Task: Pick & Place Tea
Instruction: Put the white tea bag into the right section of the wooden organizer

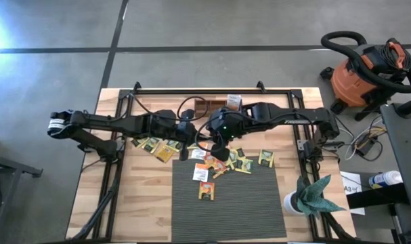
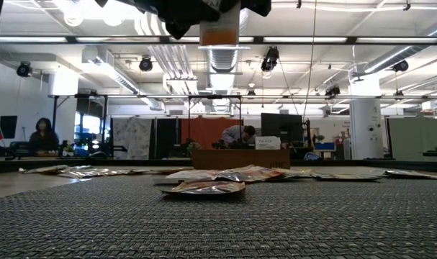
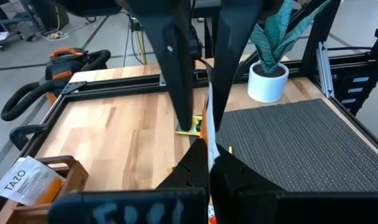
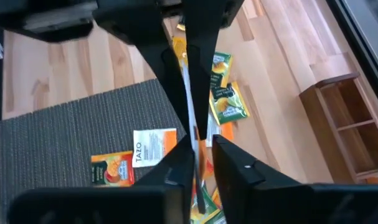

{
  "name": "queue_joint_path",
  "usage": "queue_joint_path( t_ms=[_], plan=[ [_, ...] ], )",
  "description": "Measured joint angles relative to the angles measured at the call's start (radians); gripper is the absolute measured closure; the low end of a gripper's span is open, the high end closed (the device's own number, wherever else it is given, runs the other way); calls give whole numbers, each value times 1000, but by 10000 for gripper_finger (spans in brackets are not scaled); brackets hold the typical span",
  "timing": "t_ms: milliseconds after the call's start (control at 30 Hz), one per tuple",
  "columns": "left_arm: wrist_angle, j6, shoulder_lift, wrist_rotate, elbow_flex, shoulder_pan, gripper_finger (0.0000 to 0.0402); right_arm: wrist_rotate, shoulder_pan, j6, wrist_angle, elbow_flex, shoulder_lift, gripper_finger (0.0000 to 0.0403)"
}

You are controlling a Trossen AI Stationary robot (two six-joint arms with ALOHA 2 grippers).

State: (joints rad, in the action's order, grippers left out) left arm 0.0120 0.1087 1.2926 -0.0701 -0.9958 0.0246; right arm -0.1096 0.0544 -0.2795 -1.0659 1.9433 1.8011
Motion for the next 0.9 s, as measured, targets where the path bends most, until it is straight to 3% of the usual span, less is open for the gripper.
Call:
queue_joint_path(
  t_ms=[100,267,467,600,900],
  plan=[
    [-2,-1,1,1,2,0,401,-9,0,3,2,-13,0,387],
    [-17,-27,7,10,2,0,393,-21,0,11,2,-18,1,394],
    [-41,-62,7,45,22,0,318,-73,-12,32,-12,-5,0,394],
    [-85,-112,0,169,63,0,269,-80,-49,53,-32,-6,-5,394],
    [-85,-190,-227,199,232,1,250,-90,-228,178,-122,-113,-15,394]
  ],
)
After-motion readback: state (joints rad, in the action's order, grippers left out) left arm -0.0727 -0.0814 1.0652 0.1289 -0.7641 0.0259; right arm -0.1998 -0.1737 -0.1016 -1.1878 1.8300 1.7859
